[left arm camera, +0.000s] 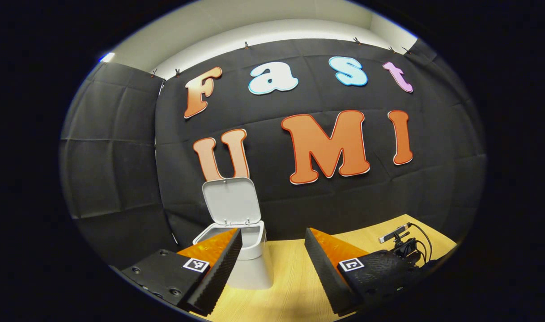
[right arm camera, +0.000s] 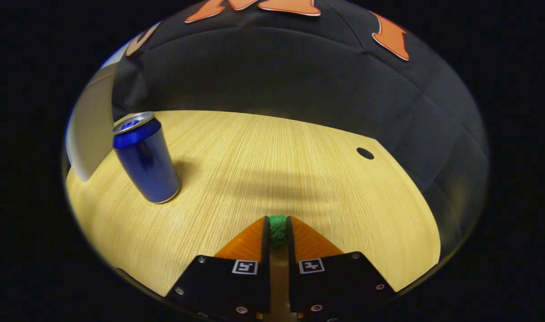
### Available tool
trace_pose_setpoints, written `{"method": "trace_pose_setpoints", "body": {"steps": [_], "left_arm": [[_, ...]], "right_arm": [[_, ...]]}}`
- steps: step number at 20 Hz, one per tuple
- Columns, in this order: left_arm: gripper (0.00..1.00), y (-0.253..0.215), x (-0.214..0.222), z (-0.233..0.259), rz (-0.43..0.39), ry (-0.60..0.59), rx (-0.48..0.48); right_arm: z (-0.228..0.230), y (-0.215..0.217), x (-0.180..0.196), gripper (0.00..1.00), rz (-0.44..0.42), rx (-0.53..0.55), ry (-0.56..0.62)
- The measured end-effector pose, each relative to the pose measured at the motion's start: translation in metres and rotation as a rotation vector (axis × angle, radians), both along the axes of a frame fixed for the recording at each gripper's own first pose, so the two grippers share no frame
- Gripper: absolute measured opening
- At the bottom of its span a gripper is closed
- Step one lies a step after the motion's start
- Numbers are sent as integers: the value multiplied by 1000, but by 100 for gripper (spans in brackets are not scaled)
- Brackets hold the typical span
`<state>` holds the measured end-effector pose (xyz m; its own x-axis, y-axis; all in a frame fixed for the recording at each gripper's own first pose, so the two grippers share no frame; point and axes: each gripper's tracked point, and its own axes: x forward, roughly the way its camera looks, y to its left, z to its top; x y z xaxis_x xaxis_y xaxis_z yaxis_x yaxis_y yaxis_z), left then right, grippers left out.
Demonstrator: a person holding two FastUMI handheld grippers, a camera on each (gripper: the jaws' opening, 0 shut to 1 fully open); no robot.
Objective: Press the lid of the desktop garbage bin to open it, pick up the crumpled paper on the desktop and throw it into the bin, then pick up the pop can on the desktop and drop it into the bin, and finally close the garbage bin lid.
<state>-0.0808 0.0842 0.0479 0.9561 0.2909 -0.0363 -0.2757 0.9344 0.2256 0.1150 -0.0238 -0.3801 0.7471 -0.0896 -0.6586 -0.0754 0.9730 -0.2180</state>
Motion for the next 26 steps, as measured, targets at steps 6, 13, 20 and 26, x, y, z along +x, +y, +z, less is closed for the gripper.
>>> {"method": "trace_pose_setpoints", "body": {"steps": [6, 13, 20, 26], "left_arm": [[91, 6, 0, 0, -43, -27, -34], [92, 42, -4, -6, -35, -73, -106], [92, 118, -25, -10, 70, -115, -127], [95, 185, -65, -24, 214, -121, -137]], "right_arm": [[57, -4, 5, 9, -44, 167, -65], [202, 69, 34, 8, 78, 307, -261], [339, 261, 48, 8, 396, 457, -362], [341, 413, 52, 8, 582, 451, -344]]}}
